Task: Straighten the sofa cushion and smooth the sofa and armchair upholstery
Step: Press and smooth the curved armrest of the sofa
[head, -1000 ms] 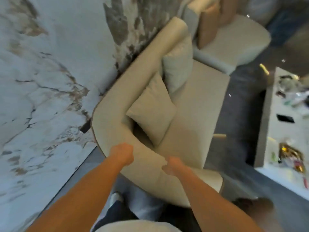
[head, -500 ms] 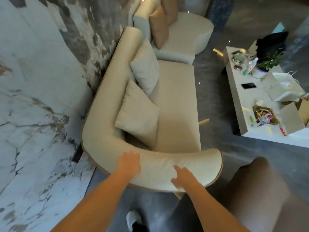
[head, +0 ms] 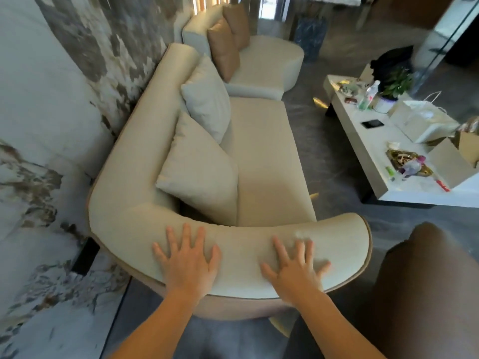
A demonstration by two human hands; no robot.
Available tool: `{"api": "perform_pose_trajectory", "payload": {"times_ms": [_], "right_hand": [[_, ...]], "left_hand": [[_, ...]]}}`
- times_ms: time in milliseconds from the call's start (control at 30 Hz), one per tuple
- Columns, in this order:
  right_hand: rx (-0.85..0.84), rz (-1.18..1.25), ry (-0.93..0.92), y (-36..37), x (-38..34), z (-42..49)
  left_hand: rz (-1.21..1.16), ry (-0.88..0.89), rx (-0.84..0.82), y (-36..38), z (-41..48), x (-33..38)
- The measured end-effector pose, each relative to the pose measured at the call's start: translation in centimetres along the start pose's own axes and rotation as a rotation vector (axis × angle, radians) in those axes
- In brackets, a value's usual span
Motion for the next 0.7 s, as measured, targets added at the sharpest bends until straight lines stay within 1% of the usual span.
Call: {"api": "perform_pose_trajectory", "payload": {"times_ms": [67,167,267,533,633,700], "right_hand": [[0.028,0.009,0.009,1.3,0.0,0.0],[0.094,0.056,0.016,1.5,-0.2,0.6],[0.071,0.032,0.027,1.5,0.0,0.5],[0.179,0.096,0.130,0.2,-0.6,0.7],[0.186,0.100,0.154,-0.3,-1.3,1.7],[0.182,0.103,0.161,-0.6,-2.0,2.7]], "left_hand": [[-0.019,0.001,0.085,-0.1,0.0,-0.2],[-0.056,0.008,0.183,-0.7,-0.1,-0.3],[-0.047,0.021,0.198,-0.7,0.1,-0.2],[-0.136,0.011,0.183,-0.9,1.3,-0.7],[-0.153,0.014,0.188,-1.2,2.5,-1.0],[-0.182,0.025,0.224,-1.5,3.7,-1.4]]}}
Point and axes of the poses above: each hand's wrist, its own z-axis towards the middle knuckle, its own y-axis out of the palm, x = y × z, the point moved 10 cm from there along z, towards the middle knuckle
